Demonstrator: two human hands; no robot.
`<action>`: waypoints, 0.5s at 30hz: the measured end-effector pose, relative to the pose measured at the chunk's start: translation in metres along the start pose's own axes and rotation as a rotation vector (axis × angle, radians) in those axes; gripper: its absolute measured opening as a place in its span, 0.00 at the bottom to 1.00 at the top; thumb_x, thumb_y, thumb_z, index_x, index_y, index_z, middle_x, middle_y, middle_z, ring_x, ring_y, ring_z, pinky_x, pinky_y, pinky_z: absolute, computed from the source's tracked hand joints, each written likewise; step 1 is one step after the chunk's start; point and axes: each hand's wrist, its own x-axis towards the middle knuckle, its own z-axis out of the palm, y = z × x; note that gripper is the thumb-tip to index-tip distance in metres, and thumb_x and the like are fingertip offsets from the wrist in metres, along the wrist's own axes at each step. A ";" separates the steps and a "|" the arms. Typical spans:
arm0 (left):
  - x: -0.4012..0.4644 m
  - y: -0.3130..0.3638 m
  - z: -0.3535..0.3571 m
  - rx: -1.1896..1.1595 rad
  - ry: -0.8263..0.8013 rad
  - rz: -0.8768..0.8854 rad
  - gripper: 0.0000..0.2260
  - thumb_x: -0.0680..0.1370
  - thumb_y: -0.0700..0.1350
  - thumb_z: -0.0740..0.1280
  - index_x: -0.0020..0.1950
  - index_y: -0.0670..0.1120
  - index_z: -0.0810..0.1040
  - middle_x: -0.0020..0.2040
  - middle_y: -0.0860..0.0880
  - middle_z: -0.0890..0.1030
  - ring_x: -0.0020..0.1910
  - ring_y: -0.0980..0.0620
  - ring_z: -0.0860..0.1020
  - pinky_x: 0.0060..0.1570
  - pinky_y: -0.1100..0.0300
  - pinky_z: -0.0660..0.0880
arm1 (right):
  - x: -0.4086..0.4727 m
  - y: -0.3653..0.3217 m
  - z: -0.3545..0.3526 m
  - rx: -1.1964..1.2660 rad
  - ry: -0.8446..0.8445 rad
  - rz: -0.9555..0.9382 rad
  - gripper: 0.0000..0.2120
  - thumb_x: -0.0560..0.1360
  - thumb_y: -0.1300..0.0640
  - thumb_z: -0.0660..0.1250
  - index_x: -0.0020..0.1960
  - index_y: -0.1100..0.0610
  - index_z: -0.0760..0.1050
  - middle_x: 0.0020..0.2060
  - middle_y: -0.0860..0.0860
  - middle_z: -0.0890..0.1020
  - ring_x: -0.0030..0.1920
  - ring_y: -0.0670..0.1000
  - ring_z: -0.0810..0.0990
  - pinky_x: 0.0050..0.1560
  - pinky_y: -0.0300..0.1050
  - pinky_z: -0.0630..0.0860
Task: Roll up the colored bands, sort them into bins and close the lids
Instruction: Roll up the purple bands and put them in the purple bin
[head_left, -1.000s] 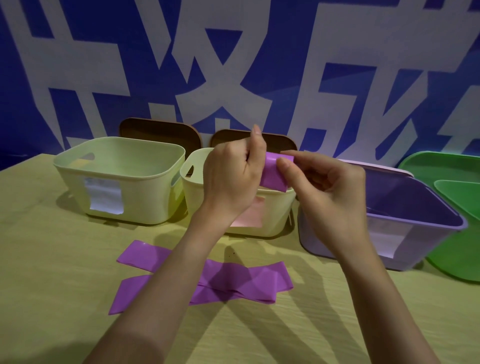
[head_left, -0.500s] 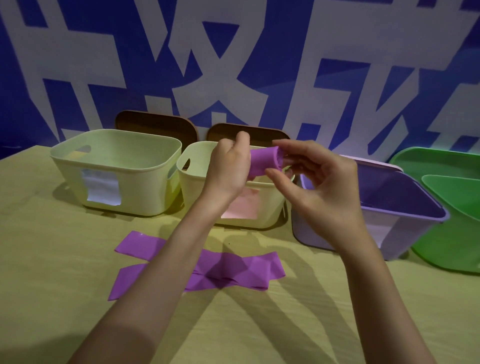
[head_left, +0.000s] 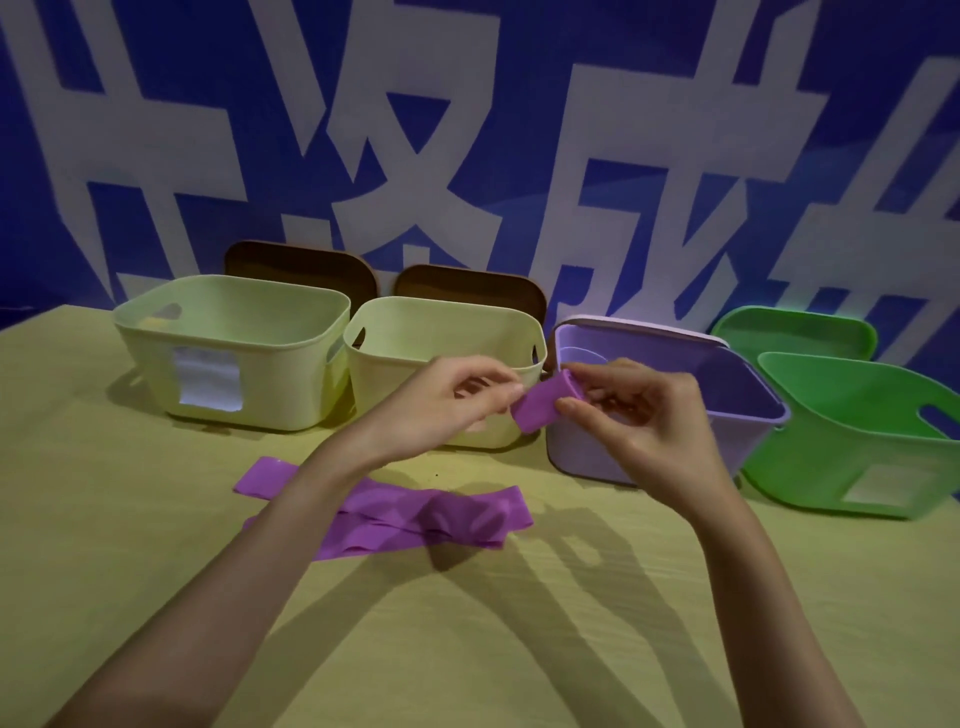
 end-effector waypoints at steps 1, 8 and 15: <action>-0.005 0.002 -0.001 -0.008 -0.008 0.042 0.09 0.78 0.45 0.67 0.56 0.46 0.81 0.49 0.50 0.83 0.49 0.56 0.80 0.49 0.62 0.77 | -0.002 -0.003 -0.003 -0.008 -0.027 0.012 0.15 0.69 0.64 0.75 0.55 0.55 0.81 0.39 0.54 0.82 0.37 0.41 0.78 0.43 0.32 0.74; -0.026 0.023 0.007 -0.049 -0.041 0.087 0.16 0.67 0.38 0.77 0.53 0.40 0.81 0.46 0.44 0.84 0.46 0.46 0.83 0.53 0.50 0.79 | -0.014 -0.021 -0.010 -0.011 -0.175 0.049 0.15 0.66 0.65 0.77 0.52 0.59 0.81 0.38 0.54 0.82 0.35 0.48 0.79 0.41 0.35 0.77; -0.035 0.032 0.013 -0.068 -0.018 0.077 0.14 0.66 0.37 0.78 0.50 0.39 0.82 0.42 0.43 0.85 0.42 0.45 0.84 0.49 0.52 0.80 | -0.021 -0.029 -0.011 0.110 -0.179 0.017 0.15 0.63 0.57 0.75 0.44 0.64 0.77 0.33 0.49 0.81 0.34 0.45 0.79 0.39 0.37 0.77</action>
